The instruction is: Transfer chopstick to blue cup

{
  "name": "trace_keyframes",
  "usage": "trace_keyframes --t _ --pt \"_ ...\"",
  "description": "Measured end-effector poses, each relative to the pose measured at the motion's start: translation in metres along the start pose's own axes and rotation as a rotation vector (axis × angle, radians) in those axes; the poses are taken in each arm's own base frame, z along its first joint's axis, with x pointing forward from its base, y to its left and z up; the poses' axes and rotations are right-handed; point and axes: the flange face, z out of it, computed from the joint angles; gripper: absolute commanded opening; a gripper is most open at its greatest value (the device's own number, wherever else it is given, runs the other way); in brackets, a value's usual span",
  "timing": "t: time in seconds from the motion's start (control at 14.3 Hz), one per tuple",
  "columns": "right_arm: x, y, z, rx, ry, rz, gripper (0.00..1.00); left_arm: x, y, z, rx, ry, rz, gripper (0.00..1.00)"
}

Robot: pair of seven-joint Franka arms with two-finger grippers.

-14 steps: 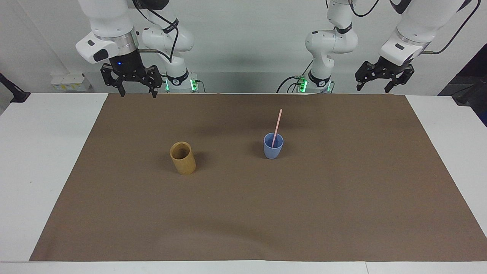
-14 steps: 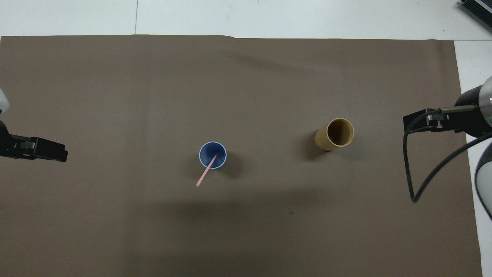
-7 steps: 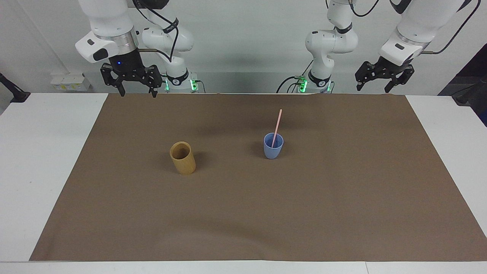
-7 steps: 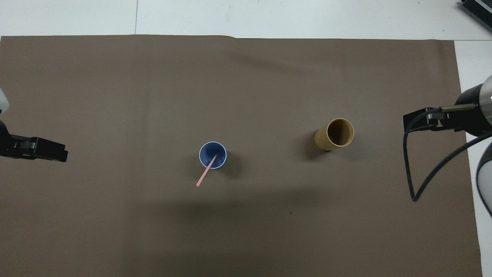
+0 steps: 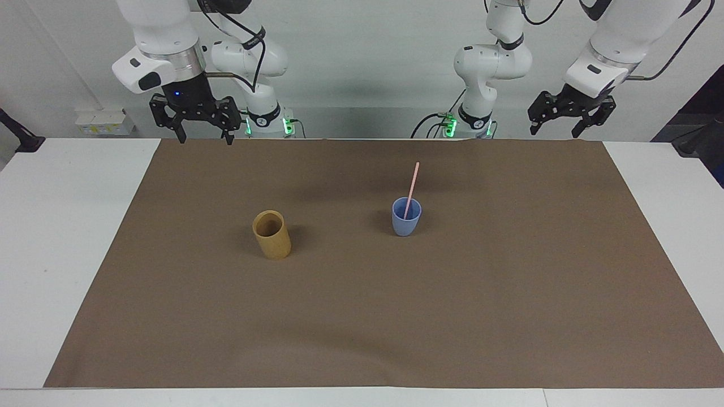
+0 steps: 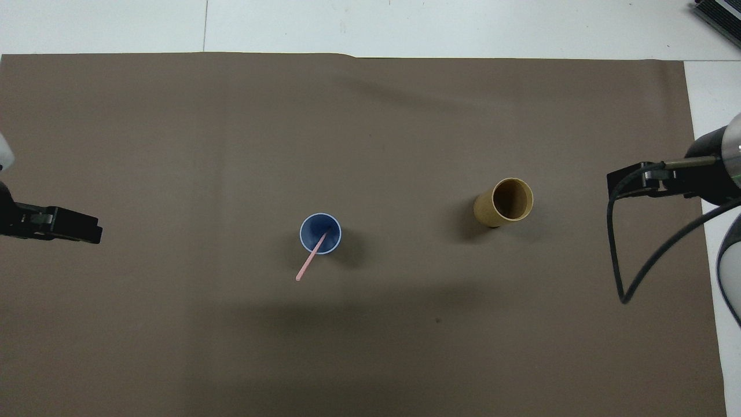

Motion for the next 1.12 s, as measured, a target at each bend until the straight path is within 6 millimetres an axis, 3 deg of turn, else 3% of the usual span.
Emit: trace_keyframes --t 1.12 --pt "-0.0012 -0.0045 0.0036 0.046 -0.020 0.068 1.00 0.0000 0.0000 0.0000 0.000 0.000 0.000 1.00"
